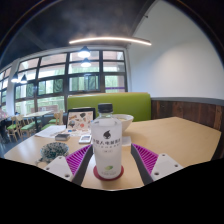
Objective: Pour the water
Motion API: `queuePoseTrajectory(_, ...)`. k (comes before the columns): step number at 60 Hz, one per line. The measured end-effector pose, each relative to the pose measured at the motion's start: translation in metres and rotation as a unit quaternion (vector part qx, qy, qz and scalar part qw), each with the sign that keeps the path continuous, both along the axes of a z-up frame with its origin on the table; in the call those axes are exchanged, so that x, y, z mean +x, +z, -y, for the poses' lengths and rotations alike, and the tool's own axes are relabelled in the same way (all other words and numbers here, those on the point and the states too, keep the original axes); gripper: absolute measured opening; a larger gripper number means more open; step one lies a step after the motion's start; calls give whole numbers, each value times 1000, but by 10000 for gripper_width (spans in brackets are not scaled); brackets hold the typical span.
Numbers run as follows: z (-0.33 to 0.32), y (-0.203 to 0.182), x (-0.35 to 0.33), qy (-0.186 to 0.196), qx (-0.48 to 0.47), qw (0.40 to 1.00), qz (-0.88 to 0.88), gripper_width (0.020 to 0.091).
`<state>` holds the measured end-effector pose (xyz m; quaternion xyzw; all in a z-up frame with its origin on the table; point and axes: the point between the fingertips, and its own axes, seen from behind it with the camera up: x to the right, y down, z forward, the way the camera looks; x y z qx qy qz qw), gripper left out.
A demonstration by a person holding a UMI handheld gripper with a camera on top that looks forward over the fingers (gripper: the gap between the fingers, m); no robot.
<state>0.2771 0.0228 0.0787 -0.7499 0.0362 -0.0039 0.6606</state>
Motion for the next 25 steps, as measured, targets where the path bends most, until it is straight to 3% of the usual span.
queuePoseTrajectory(13,89,20,-28,5,14,1000,-16,827)
queuePoseTrajectory(25,167,29,-77,31,18,999,-35,829)
